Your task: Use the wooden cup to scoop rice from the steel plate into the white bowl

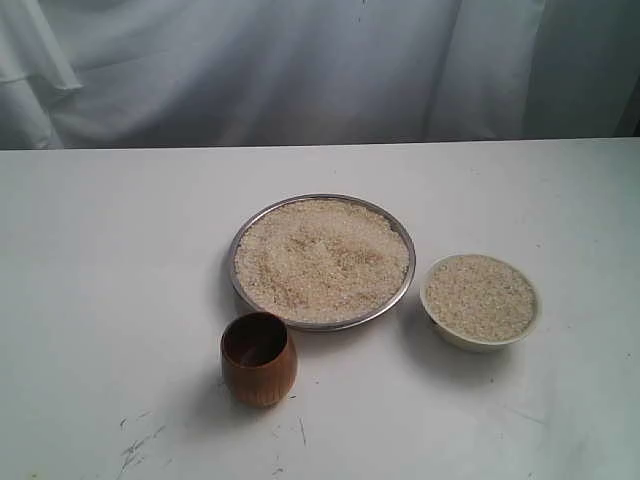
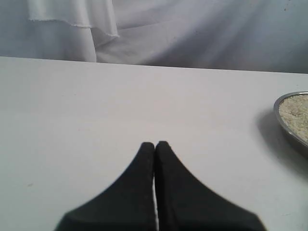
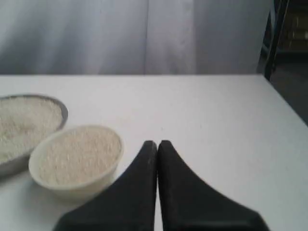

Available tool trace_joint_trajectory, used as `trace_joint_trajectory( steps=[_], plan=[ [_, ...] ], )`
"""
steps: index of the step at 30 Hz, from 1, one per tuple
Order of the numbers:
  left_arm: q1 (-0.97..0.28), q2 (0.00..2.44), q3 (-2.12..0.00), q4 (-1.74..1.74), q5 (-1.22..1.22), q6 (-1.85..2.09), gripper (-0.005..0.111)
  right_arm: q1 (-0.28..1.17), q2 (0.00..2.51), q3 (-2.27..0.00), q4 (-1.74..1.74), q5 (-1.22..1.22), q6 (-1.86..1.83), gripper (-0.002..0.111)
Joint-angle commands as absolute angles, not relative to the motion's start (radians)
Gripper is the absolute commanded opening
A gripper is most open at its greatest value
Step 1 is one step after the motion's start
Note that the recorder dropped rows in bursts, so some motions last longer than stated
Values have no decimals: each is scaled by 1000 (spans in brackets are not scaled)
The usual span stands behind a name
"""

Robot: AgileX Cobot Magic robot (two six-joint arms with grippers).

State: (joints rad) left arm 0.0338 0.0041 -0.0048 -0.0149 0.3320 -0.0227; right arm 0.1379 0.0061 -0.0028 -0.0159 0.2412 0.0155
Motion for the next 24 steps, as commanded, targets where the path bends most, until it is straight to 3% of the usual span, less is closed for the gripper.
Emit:
trace_joint_trajectory(
  steps=[1,5,11,24],
  plan=[
    [36,0,0,-16,319,-24,0,129,0,0,187,-64,119,0],
    [36,0,0,-16,319,-24,0,129,0,0,433,-303,219,0],
    [36,0,0,-16,319,-24,0,169,72,-99,213,-276,259,0],
    [36,0,0,-16,319,-24,0,180,1096,-520,-845,-969,646,2]
  ],
)
